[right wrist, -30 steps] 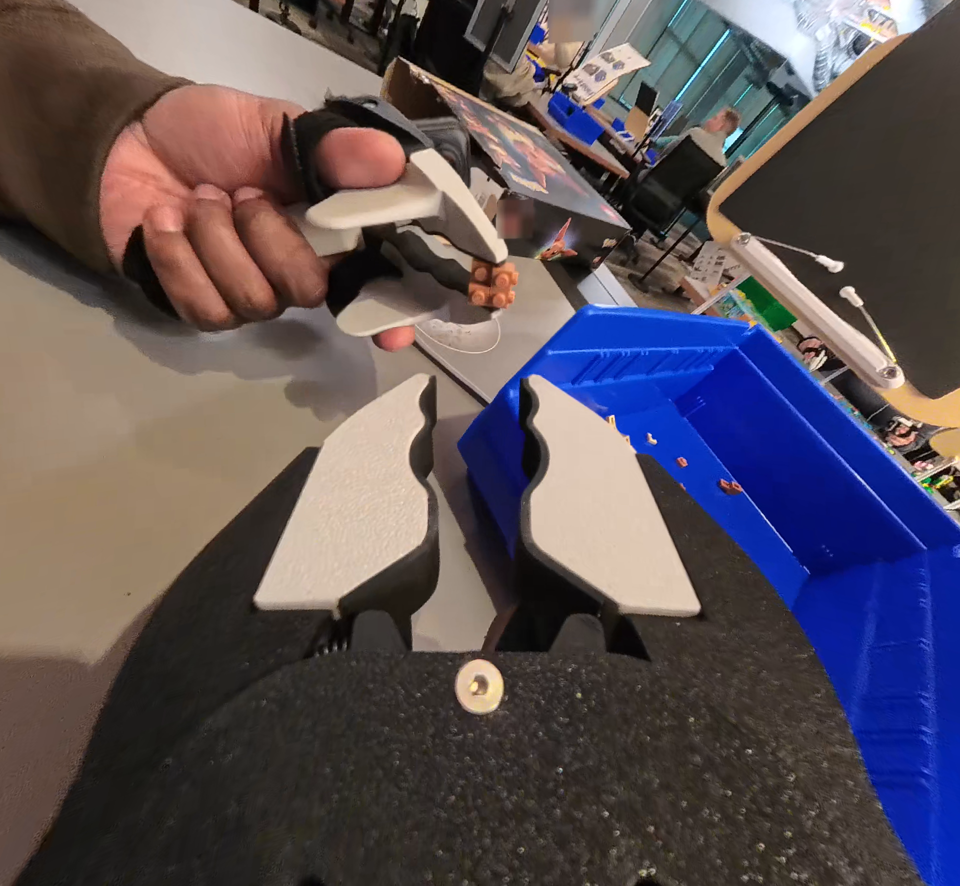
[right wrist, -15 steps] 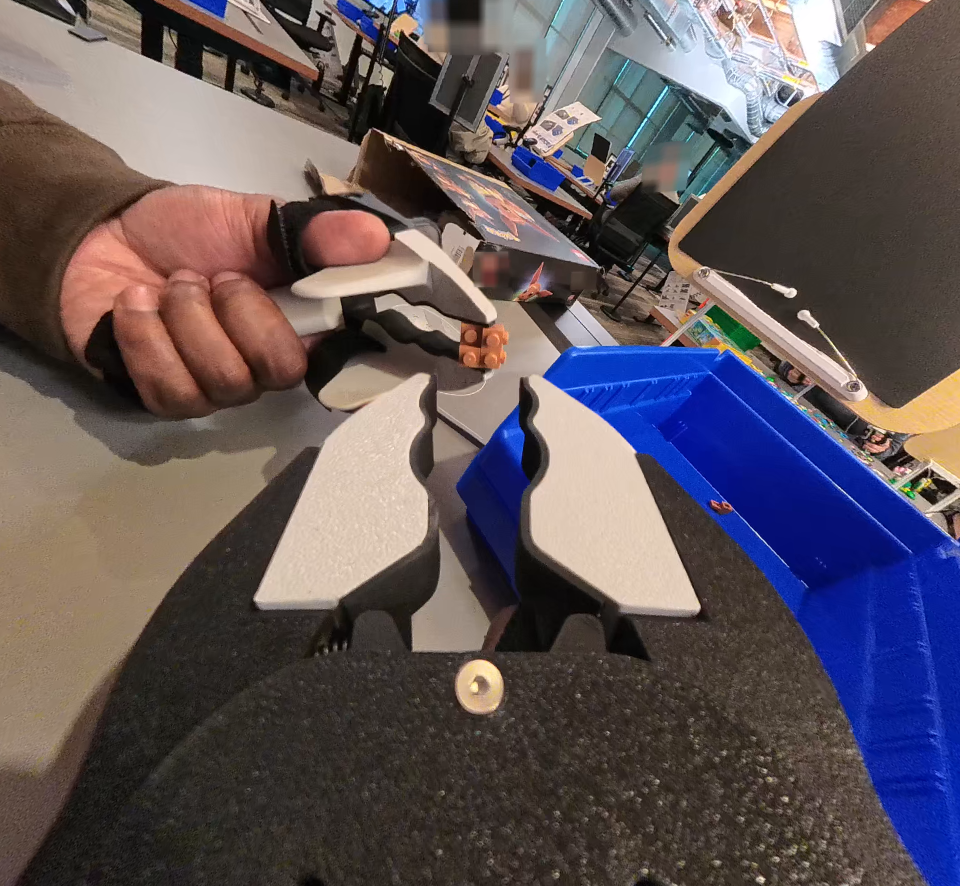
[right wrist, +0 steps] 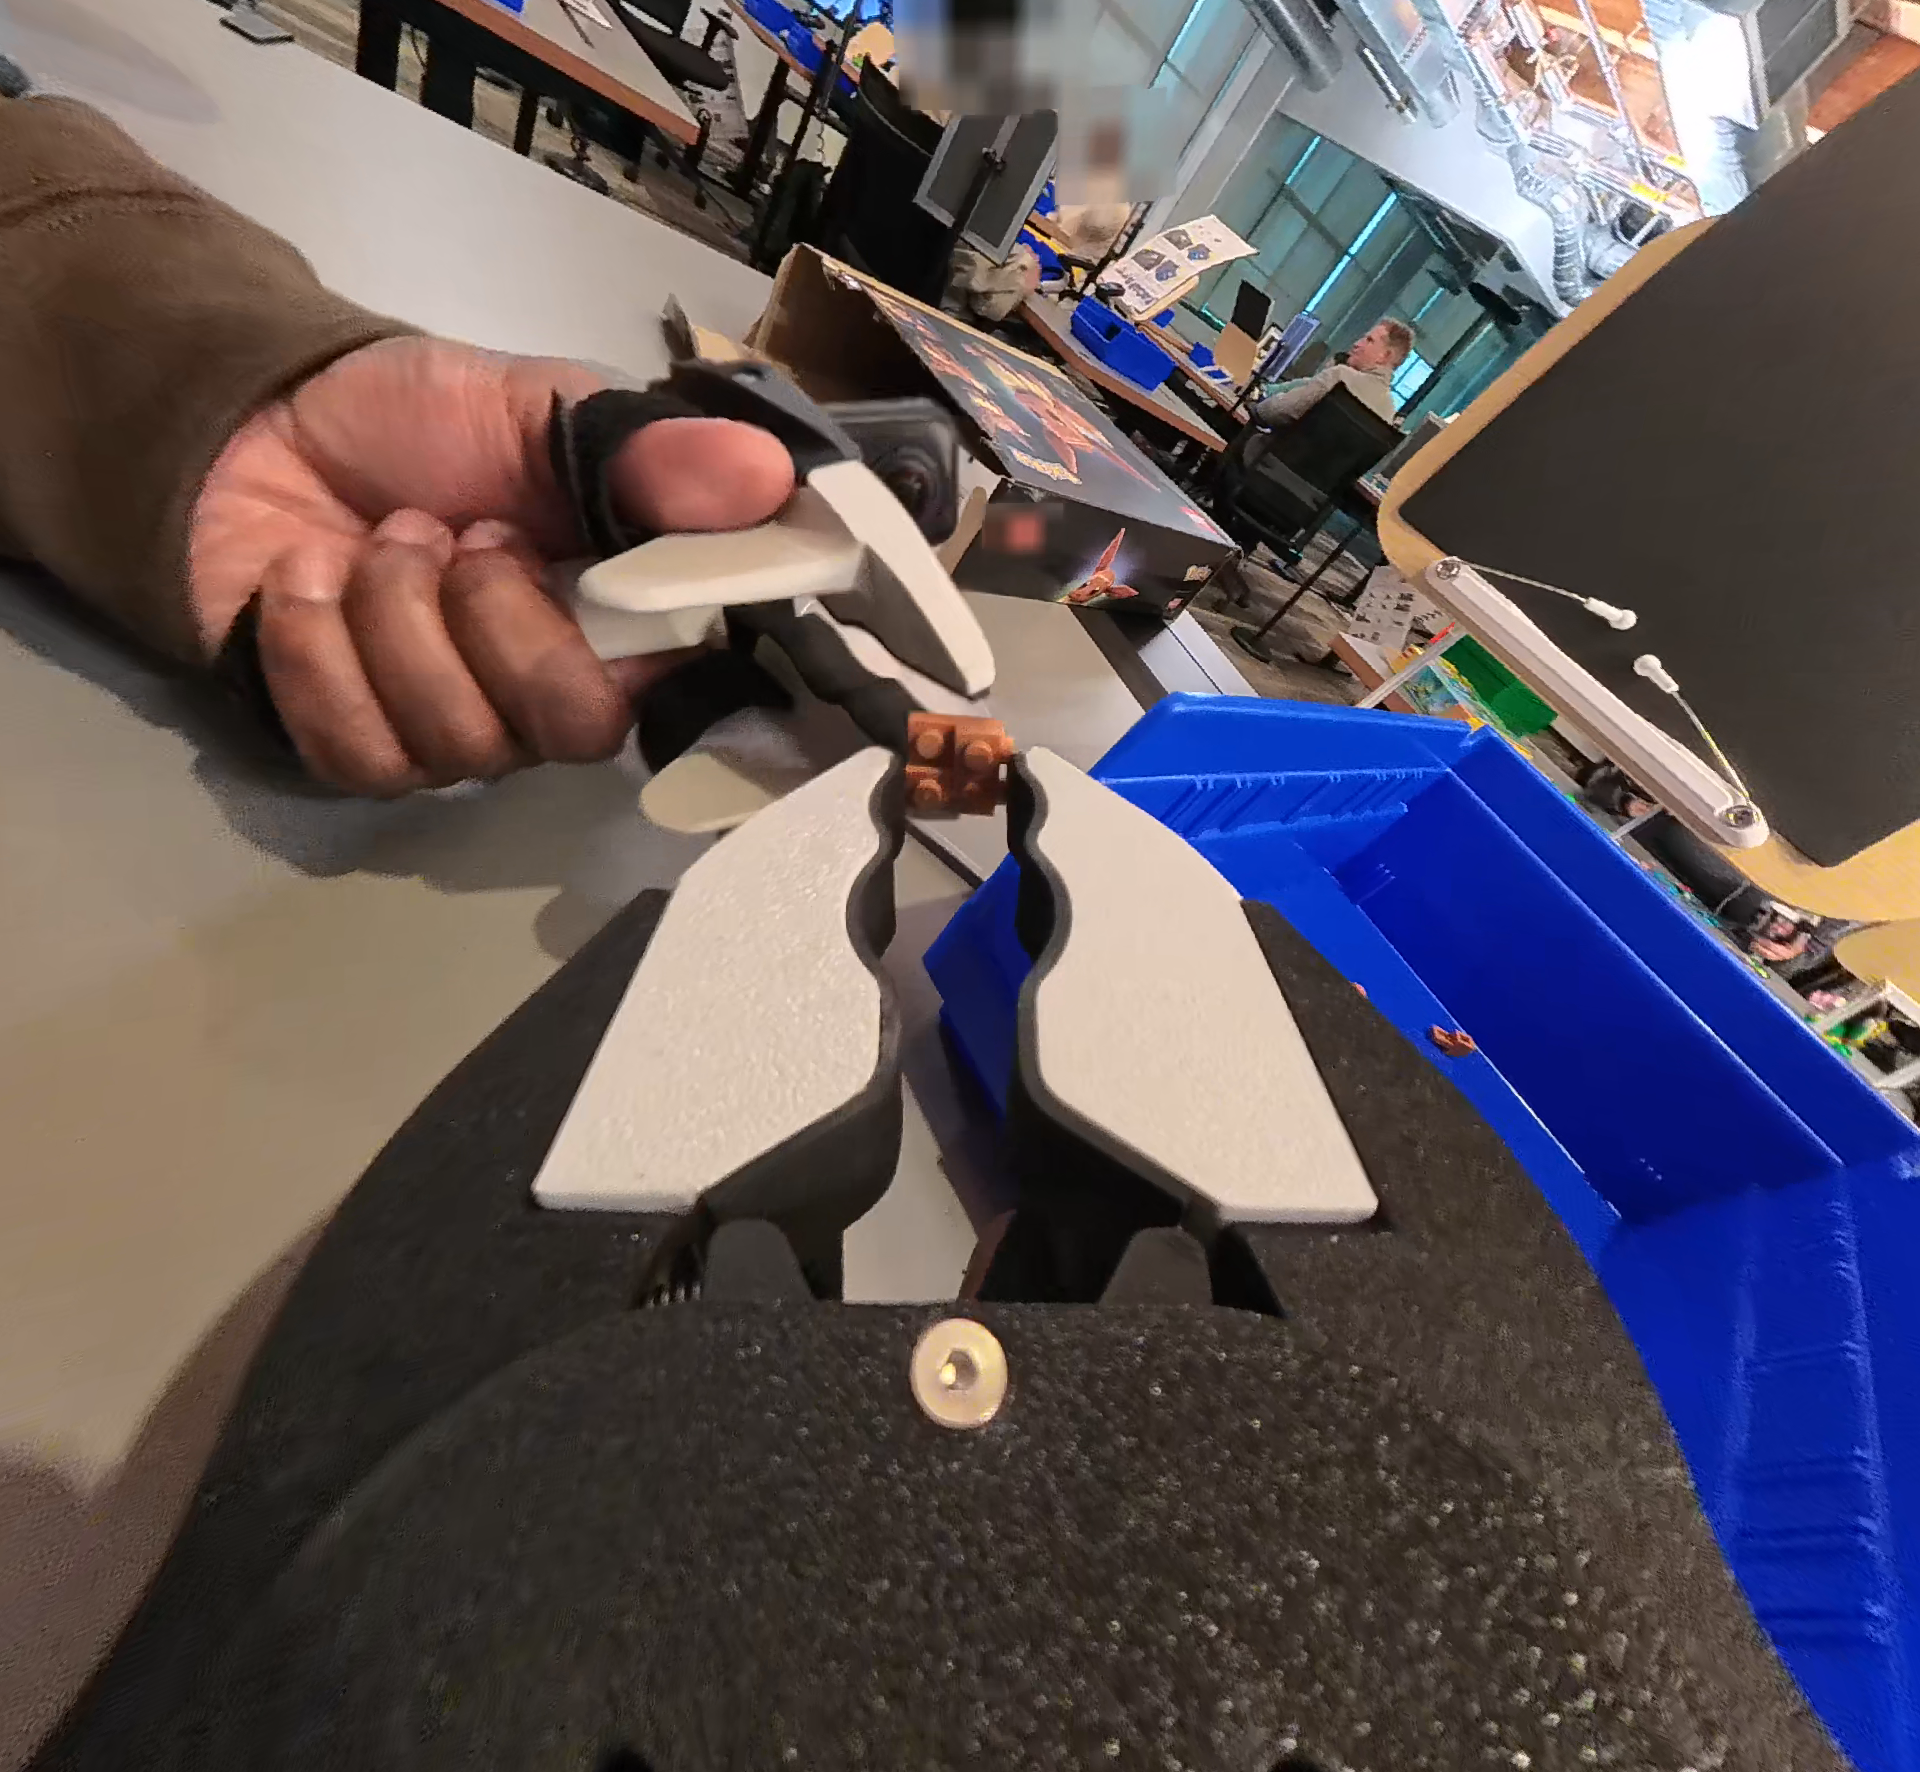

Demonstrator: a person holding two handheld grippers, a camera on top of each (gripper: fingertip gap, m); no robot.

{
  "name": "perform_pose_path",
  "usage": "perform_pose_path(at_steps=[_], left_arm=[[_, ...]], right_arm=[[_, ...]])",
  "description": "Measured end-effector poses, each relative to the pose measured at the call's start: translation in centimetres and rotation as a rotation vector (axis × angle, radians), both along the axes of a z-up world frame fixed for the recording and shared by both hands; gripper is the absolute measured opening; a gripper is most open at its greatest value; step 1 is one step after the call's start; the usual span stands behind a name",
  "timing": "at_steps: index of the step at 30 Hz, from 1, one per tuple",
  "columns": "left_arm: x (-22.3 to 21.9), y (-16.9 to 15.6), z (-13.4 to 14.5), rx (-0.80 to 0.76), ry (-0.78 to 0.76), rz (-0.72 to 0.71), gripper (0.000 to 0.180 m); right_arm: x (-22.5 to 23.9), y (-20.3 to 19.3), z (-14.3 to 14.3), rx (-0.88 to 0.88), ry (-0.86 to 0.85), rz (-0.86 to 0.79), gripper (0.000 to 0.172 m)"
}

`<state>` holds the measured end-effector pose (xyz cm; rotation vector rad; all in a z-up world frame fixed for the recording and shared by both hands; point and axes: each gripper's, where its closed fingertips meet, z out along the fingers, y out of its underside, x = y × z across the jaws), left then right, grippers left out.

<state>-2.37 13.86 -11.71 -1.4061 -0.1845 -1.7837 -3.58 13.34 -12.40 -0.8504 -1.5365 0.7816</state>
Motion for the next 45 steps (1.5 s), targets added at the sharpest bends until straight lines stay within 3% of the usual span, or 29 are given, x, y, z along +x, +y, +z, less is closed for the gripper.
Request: perform_pose_path(at_steps=[6, 12, 17, 20, 25, 29, 36, 45], left_arm=[[-0.1, -0.4, -0.6, 0.034, 0.155, -0.04, 0.026], [1.8, -1.4, -1.4, 0.016, 0.175, -0.163, 0.025], [1.8, -1.4, -1.0, 0.054, 0.162, -0.137, 0.017], [1.2, -1.1, -0.7, 0.107, 0.18, -0.063, 0.017], [-1.3, -0.8, 1.3, 0.219, 0.085, 0.073, 0.017], [-1.2, -0.8, 1.3, 0.245, 0.073, 0.102, 0.017], [-0.5, -0.8, 1.2, 0.255, 0.092, 0.092, 0.017], [-0.1, -0.8, 1.0, 0.257, 0.124, 0.089, 0.017]], right_arm=[[0.5, -0.8, -0.4, 0.046, -0.031, 0.086, 0.018], [0.7, -1.8, -1.1, 0.074, -0.07, 0.148, 0.018], [0.7, -1.6, -1.1, 0.052, -0.076, 0.145, 0.018], [0.5, -1.1, -1.0, -0.047, -0.088, 0.126, 0.019], [0.2, -0.8, -0.5, -0.414, -0.121, 0.133, 0.016], [-0.1, -1.6, -0.2, -0.623, -0.128, 0.166, 0.014], [-0.3, -1.7, -0.1, -0.796, -0.122, 0.176, 0.011], [-0.2, -1.6, 0.1, -0.838, -0.113, 0.185, 0.009]])
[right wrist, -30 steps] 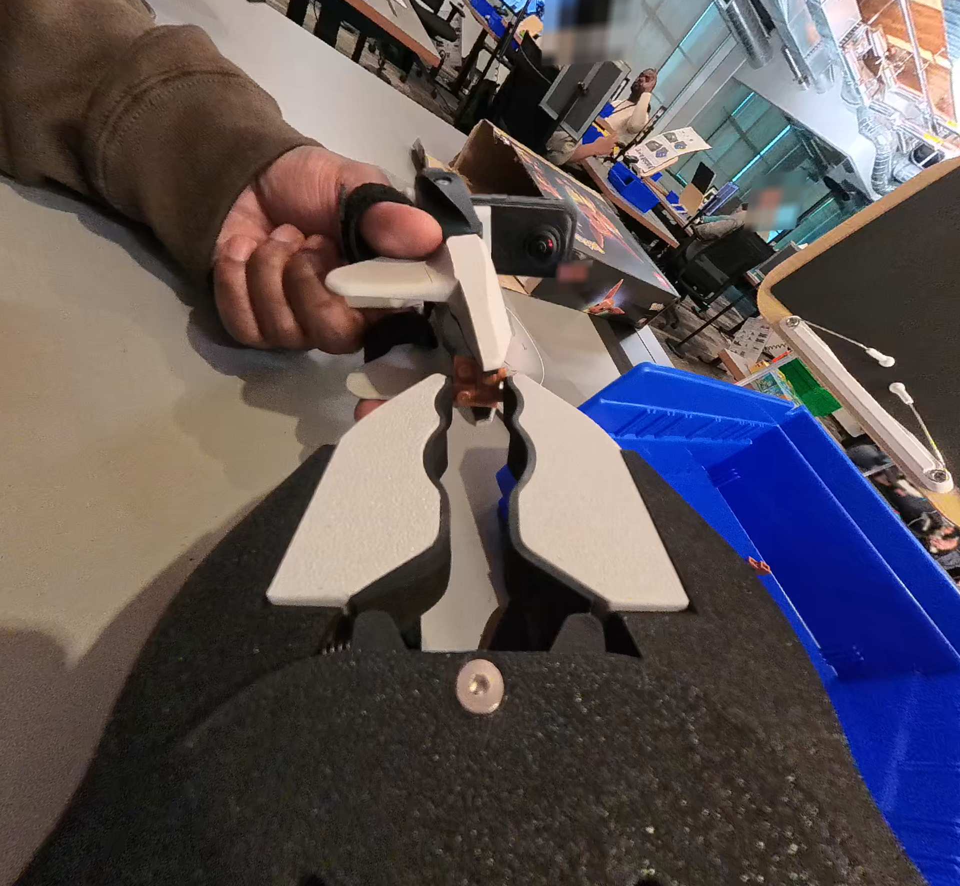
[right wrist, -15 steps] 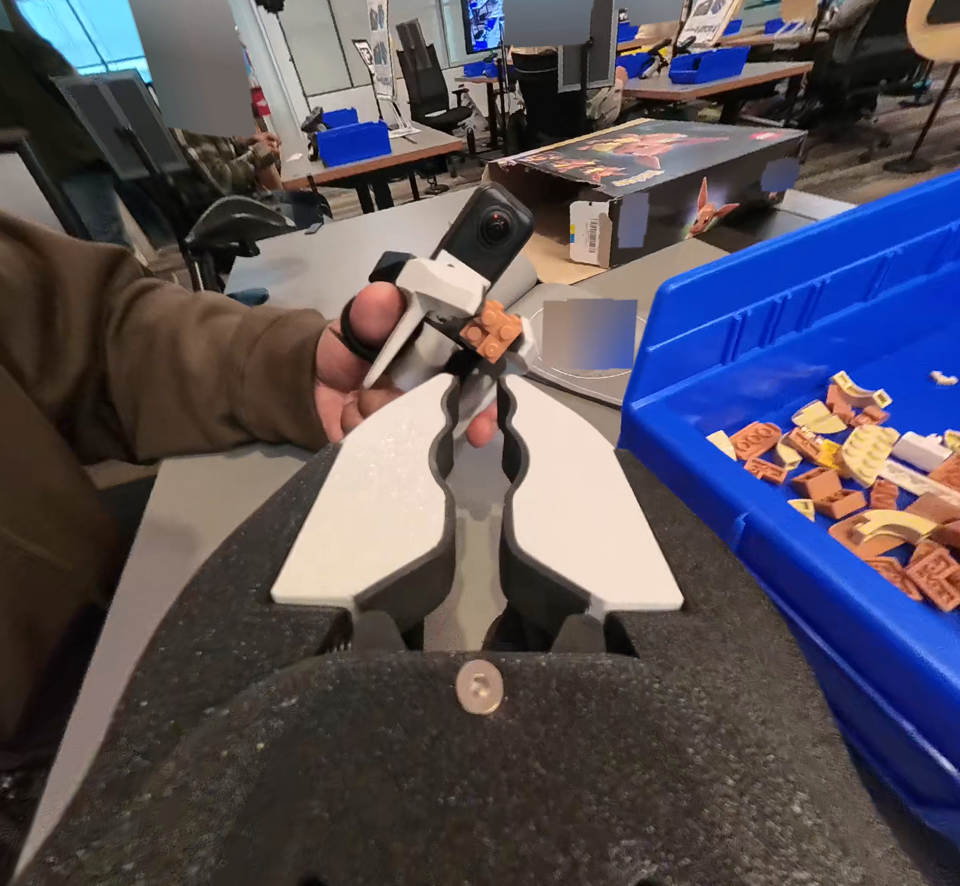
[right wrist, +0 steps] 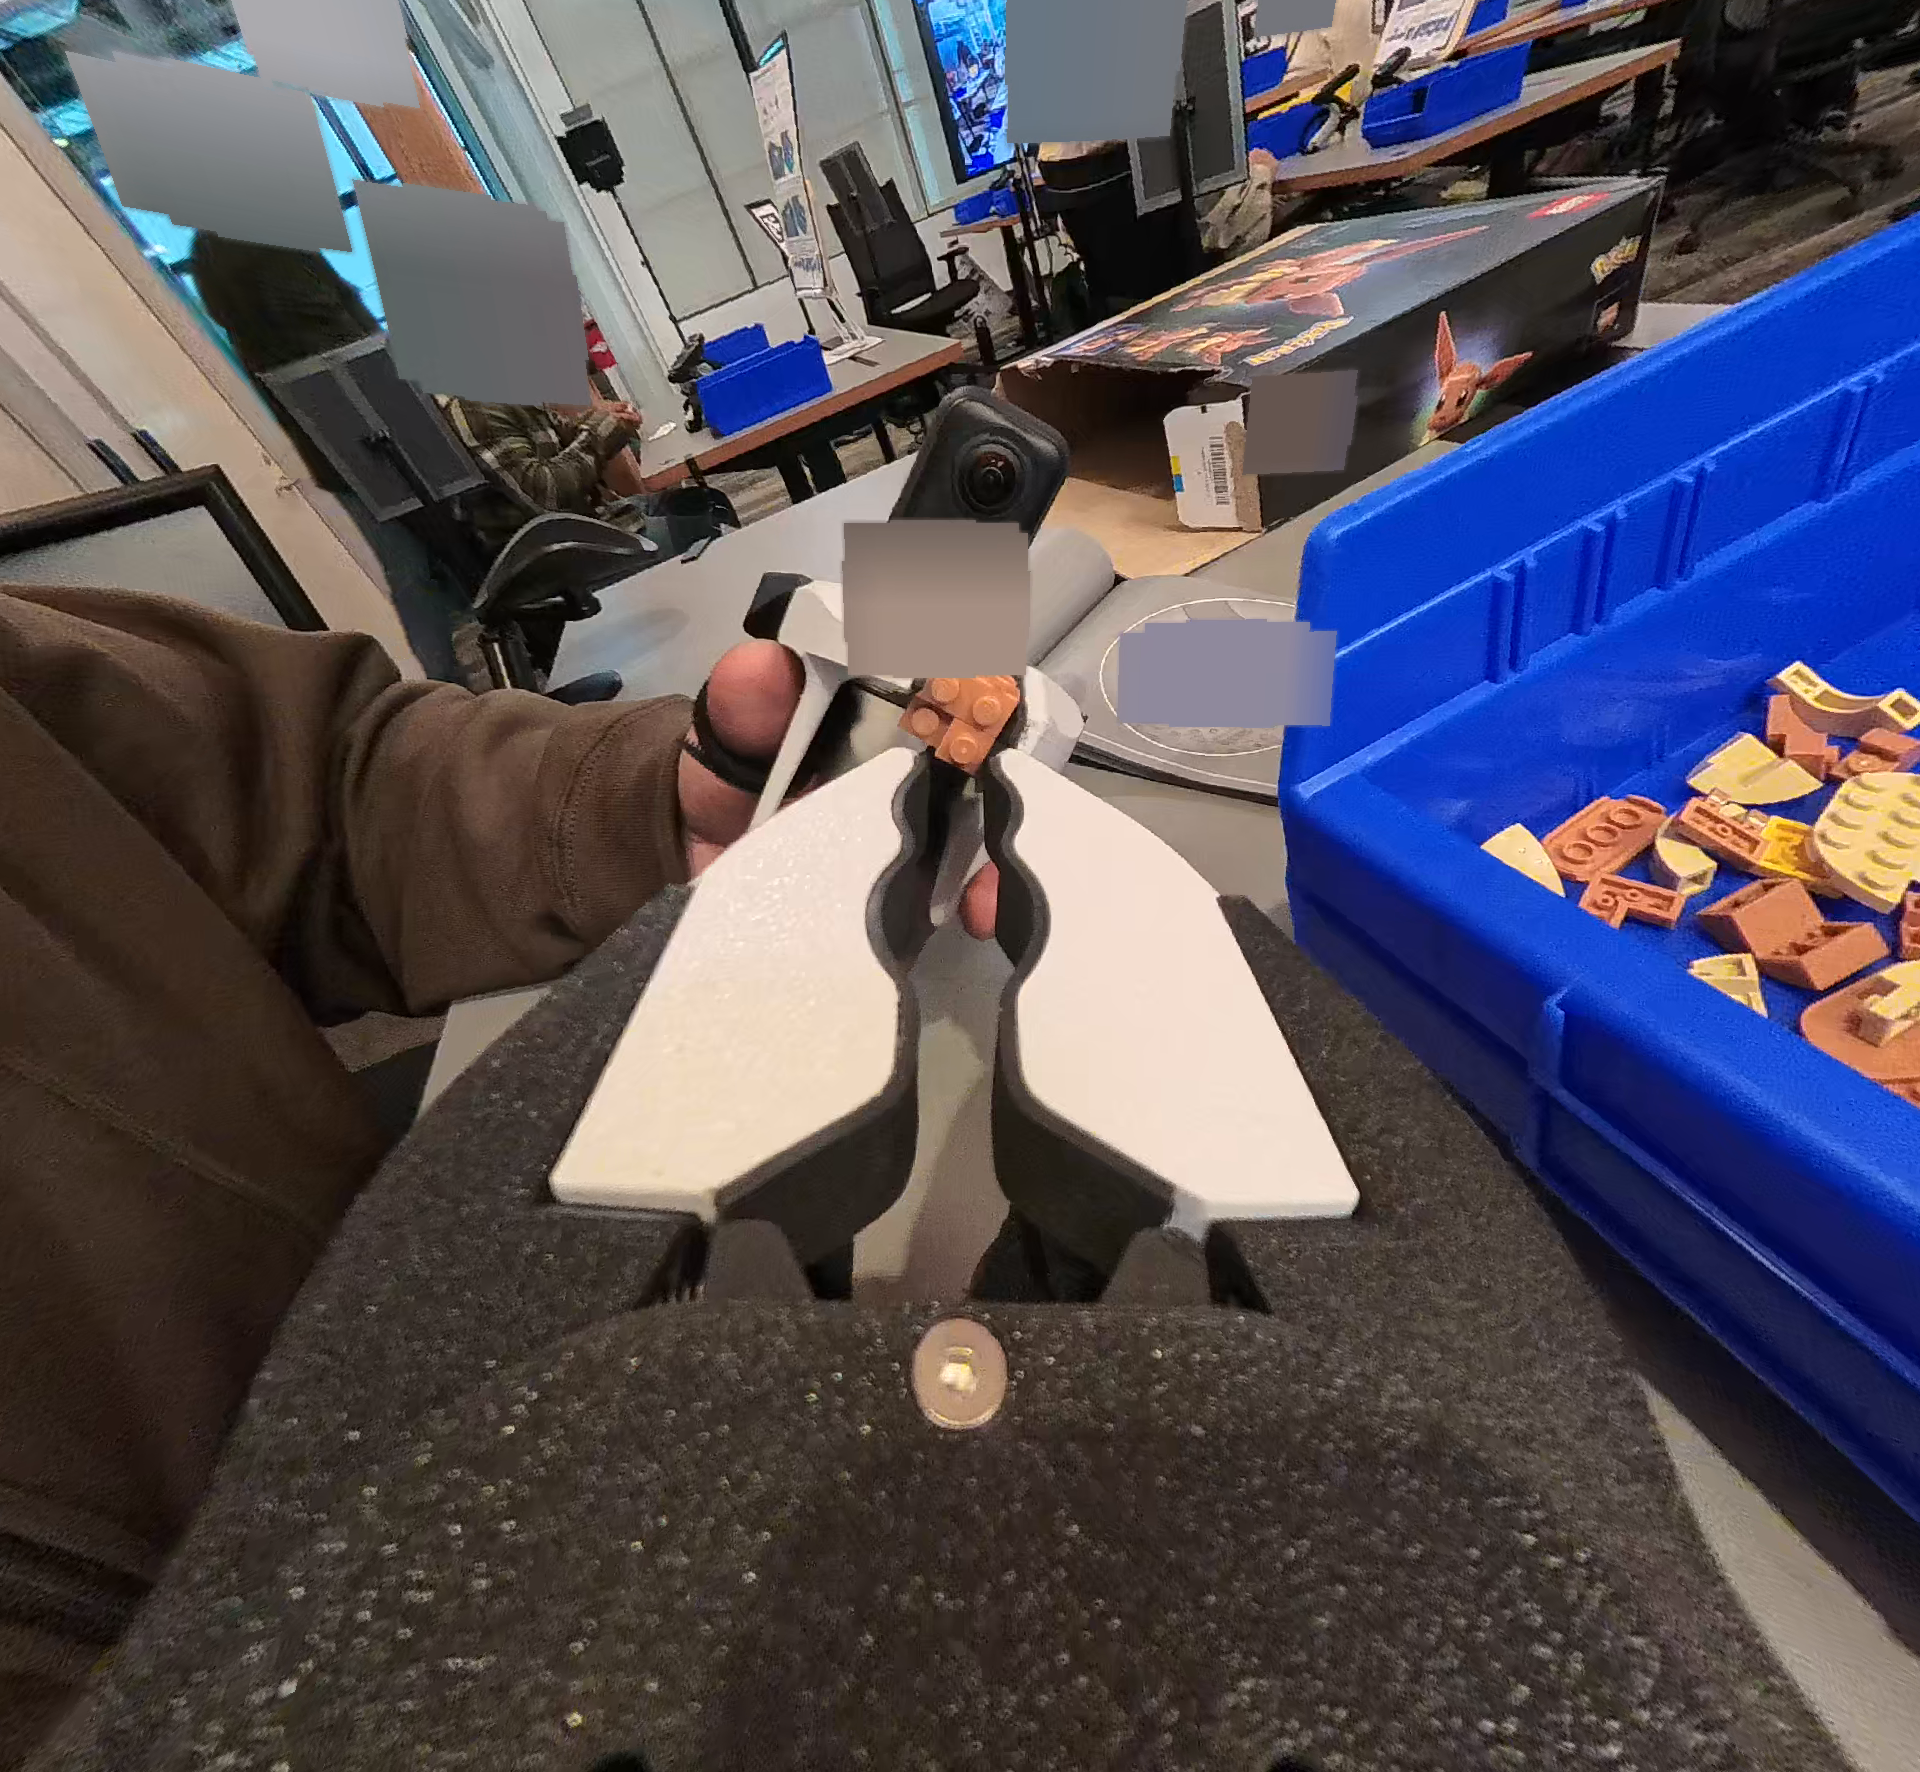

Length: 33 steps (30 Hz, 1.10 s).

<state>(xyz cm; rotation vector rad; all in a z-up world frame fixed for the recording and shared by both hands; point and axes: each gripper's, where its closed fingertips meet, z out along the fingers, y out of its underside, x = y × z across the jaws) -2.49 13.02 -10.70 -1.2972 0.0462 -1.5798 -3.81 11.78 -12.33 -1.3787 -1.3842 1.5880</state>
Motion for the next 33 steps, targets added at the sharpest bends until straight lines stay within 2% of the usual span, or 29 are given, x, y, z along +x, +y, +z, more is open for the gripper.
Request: perform_pose_path(at_steps=[20, 29, 33], left_arm=[[0.1, 0.0, -0.1, 0.046, 0.084, 0.059, 0.017], [0.5, -1.1, -0.1, 0.039, 0.103, -0.077, 0.017], [0.5, -1.4, 0.0, 0.059, 0.136, -0.086, 0.016]], right_arm=[[0.0, 0.1, 0.2, -0.183, 0.003, 0.029, 0.008], [0.5, -0.8, 0.2, -0.204, 0.049, 0.134, 0.007], [0.7, -1.0, 0.4, -0.239, 0.06, 0.164, 0.007]])
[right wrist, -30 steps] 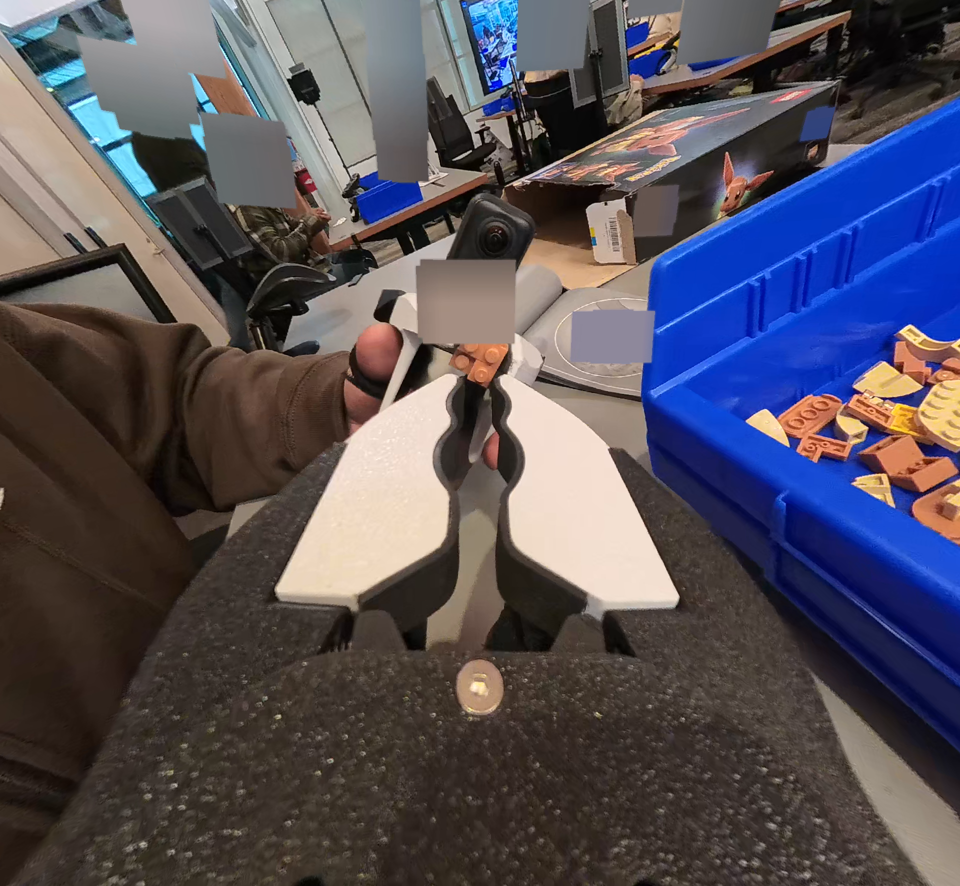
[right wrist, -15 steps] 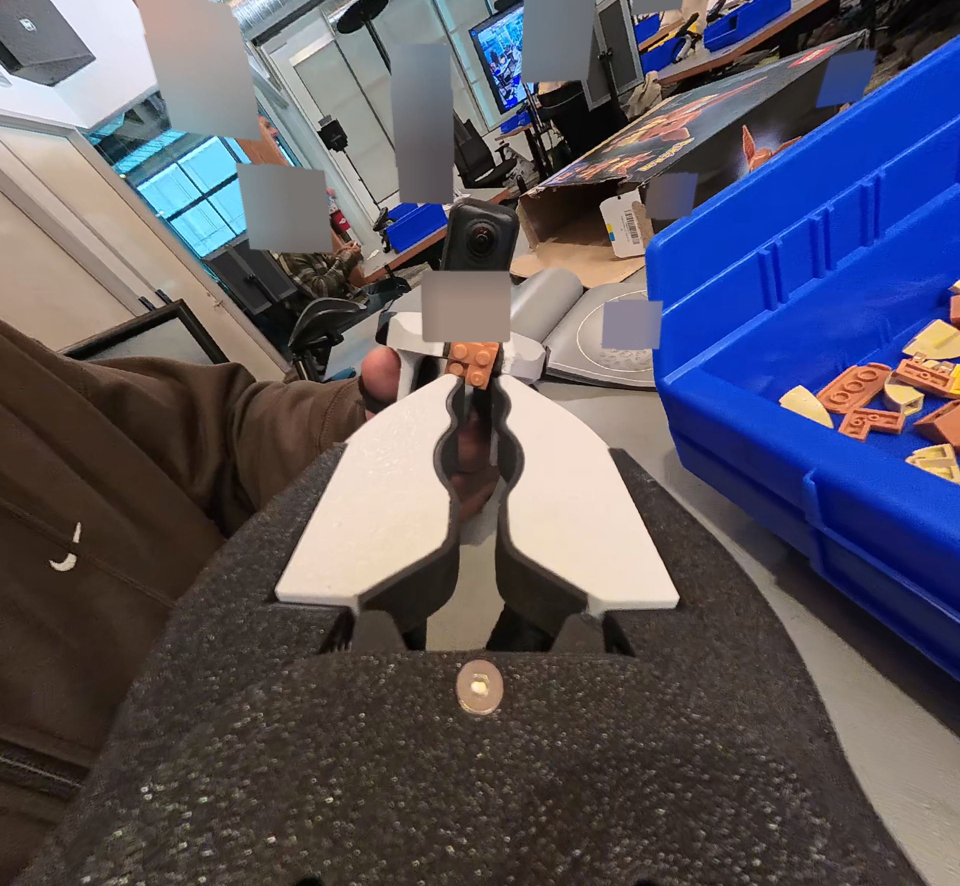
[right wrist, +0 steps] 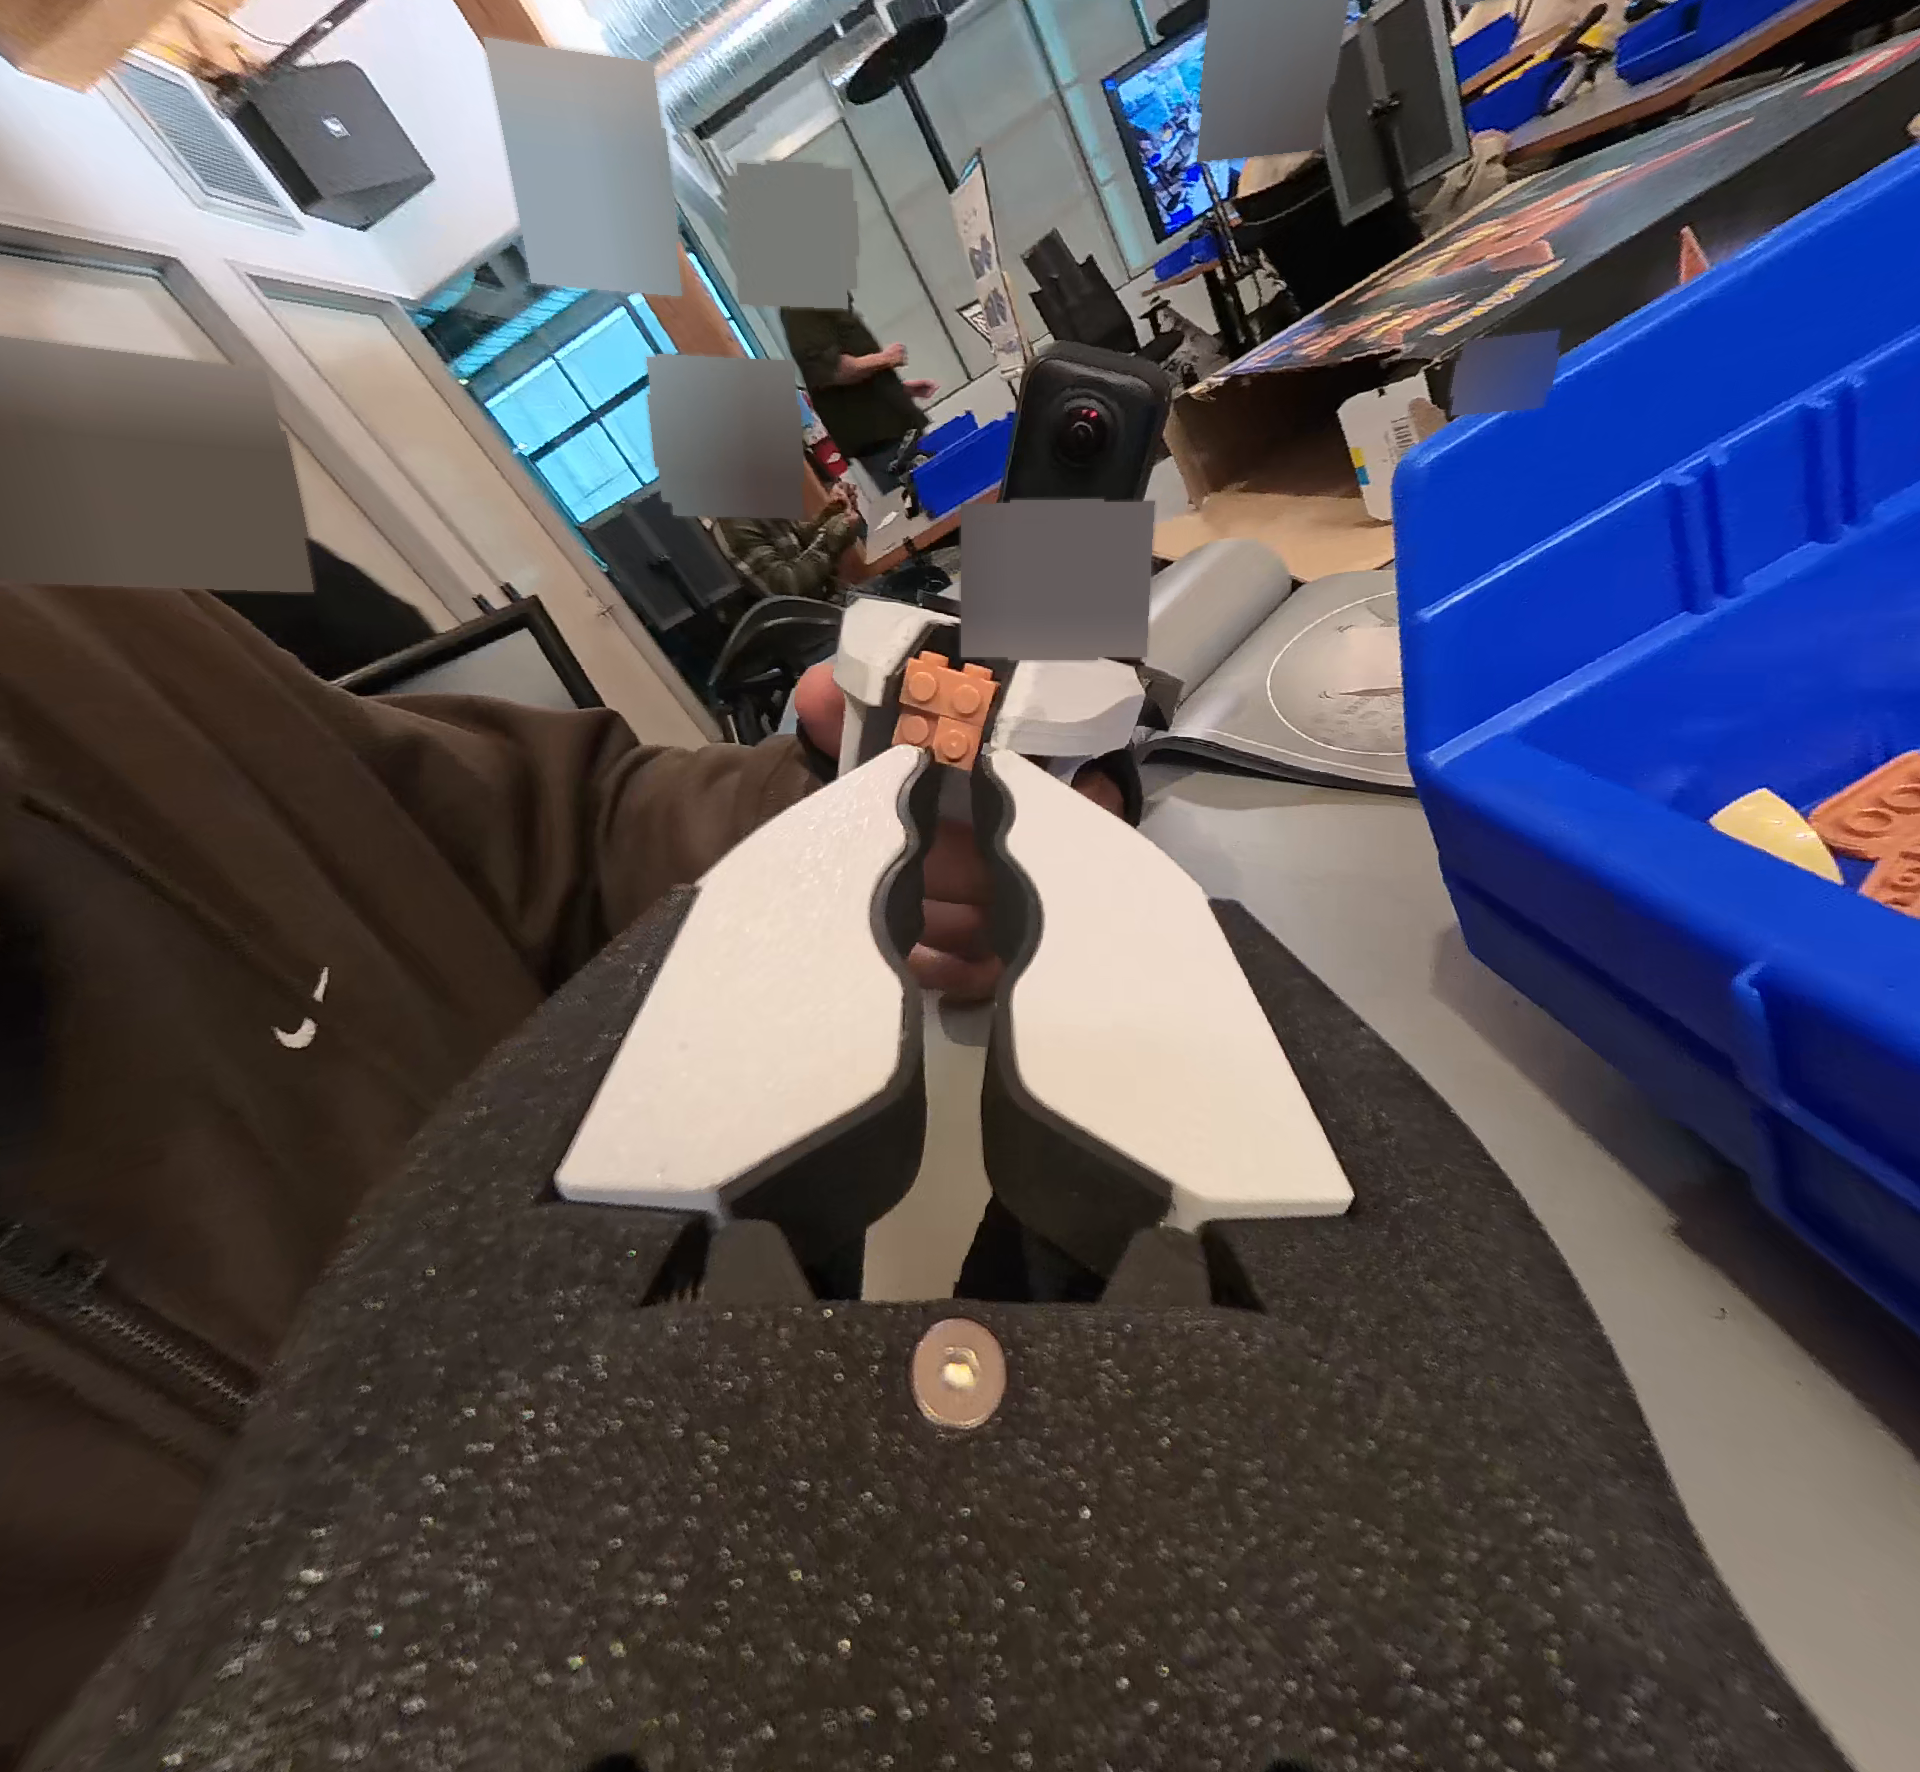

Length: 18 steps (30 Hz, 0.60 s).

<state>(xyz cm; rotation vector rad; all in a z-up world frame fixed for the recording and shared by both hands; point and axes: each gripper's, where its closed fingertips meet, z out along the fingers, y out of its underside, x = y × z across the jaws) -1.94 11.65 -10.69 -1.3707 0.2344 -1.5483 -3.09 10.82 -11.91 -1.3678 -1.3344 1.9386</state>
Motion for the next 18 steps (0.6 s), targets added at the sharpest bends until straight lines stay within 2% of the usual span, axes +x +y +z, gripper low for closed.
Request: perform_pose_path(at_steps=[8, 13, 18], left_arm=[[-0.1, 0.2, -0.3, 0.036, 0.112, 0.056, 0.016], [0.0, 0.2, -0.6, 0.07, 0.237, 0.089, 0.017], [-0.1, 0.2, -1.1, 0.069, 0.319, 0.099, 0.017]], right_arm=[[0.0, 0.3, 0.0, 0.042, -0.003, -0.028, 0.007], [0.1, 0.5, -0.2, 0.166, 0.0, -0.068, 0.007], [0.1, 0.7, -0.7, 0.371, 0.005, -0.124, 0.006]])
